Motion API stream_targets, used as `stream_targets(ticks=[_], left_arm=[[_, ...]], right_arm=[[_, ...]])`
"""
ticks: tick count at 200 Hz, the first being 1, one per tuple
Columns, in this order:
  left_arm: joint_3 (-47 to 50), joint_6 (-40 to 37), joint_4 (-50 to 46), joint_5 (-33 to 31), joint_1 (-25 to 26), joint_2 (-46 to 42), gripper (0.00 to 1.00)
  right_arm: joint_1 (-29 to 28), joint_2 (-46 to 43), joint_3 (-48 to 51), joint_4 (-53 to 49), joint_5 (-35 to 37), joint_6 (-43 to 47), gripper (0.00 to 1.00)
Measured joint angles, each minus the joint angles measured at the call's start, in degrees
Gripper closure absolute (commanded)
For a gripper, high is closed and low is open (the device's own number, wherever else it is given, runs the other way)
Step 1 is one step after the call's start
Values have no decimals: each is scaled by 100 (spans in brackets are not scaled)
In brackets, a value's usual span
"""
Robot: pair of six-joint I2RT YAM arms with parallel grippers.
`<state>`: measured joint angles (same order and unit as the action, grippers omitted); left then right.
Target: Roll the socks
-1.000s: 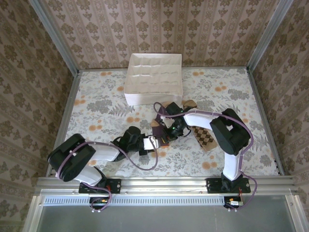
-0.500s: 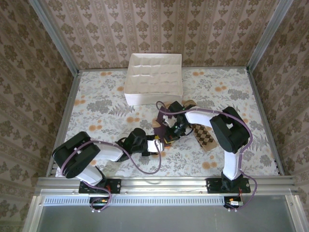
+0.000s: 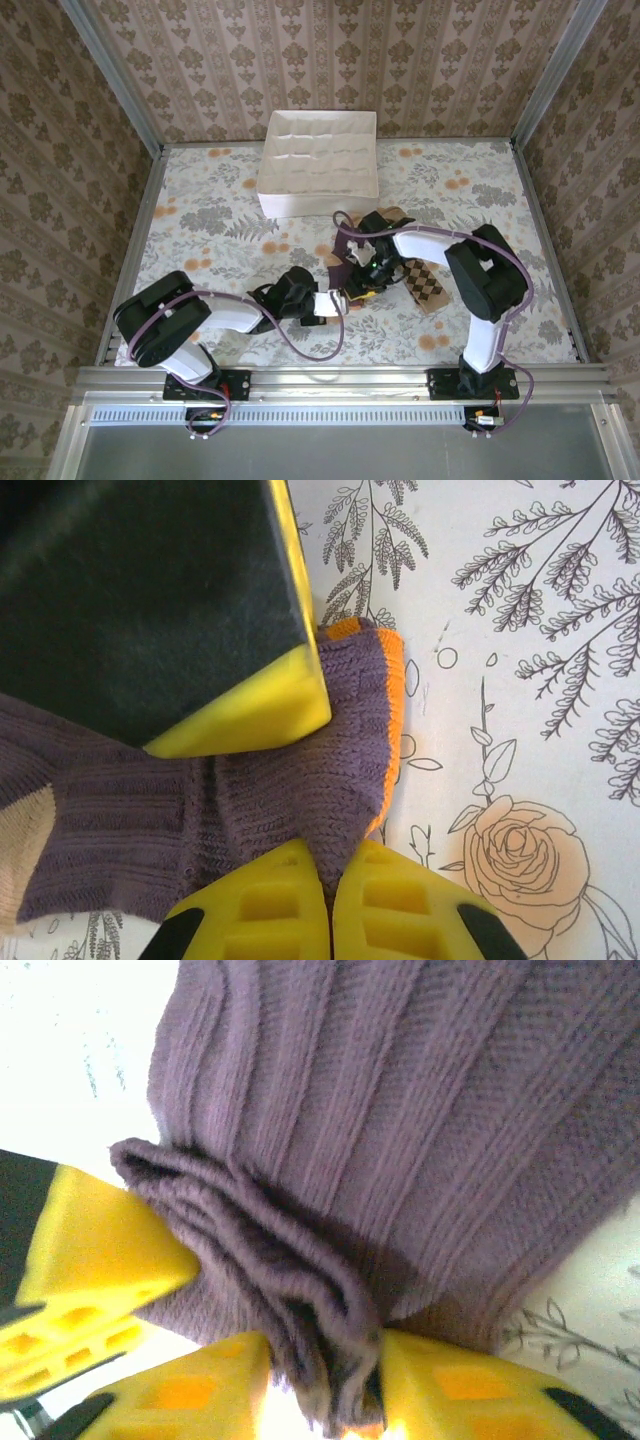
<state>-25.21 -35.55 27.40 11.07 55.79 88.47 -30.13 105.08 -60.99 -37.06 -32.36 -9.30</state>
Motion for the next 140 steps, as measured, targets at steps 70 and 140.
stream_targets(ticks=[70,140], left_arm=[[-337,682,-828,1099,-647,-35,100],[-1154,1679,-2105,2846,-1530,472,100]], right_arm=[[236,-1812,1193,811,527,-50,52],[-490,-4262,2922,2905,850,645,45]])
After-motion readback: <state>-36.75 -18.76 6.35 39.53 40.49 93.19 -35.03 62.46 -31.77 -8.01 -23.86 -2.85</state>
